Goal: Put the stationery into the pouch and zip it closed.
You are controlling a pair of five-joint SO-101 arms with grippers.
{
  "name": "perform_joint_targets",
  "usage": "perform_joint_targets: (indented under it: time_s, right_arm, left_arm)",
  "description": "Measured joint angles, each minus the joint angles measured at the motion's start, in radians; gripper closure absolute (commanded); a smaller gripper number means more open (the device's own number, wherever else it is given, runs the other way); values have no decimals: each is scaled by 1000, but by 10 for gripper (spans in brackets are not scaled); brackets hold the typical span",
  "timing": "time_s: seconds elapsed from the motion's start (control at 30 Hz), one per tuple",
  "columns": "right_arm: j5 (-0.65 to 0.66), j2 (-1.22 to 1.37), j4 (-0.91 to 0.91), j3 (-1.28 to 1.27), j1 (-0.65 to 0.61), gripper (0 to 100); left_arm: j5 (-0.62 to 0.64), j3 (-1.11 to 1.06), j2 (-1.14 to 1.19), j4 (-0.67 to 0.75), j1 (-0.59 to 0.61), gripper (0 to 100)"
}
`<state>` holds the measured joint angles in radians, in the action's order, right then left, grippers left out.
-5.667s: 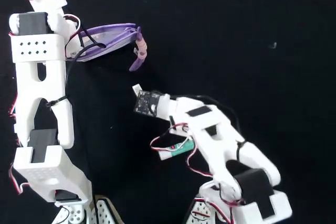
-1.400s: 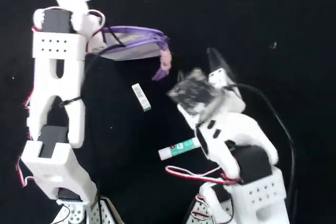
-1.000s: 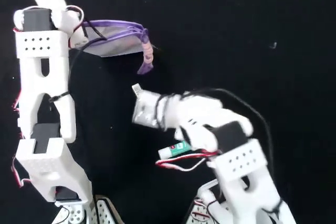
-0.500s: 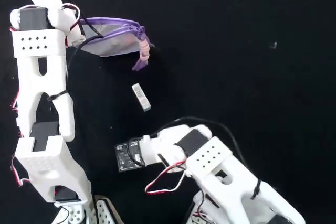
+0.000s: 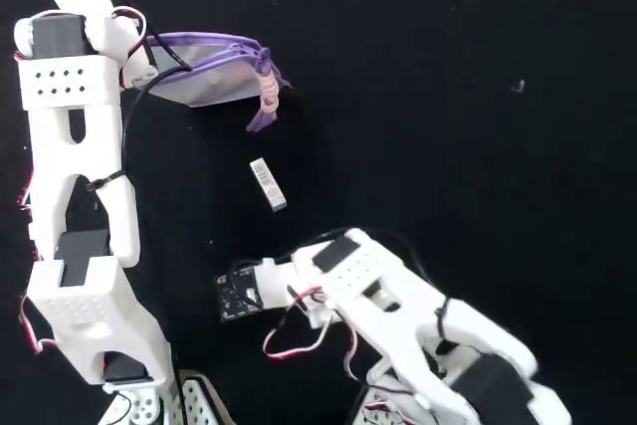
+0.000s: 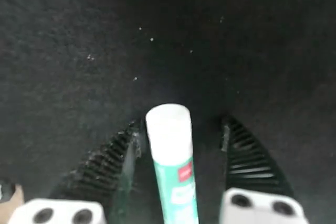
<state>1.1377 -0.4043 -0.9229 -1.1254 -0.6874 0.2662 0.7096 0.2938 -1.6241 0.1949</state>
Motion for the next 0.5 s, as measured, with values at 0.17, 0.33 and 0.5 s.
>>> perform_joint_targets:
  time_s: [0.17,0.33,0.5]
  right_arm:
    - [0,101,0,95,3,967]
    - [0,120,-112,178,2,964]
    - [0,117,-216,345,87,964]
  left_arm:
    - [-2,0,0,0,0,972]
    - [-3,2,0,2,0,972]
    - [-3,2,0,2,0,972]
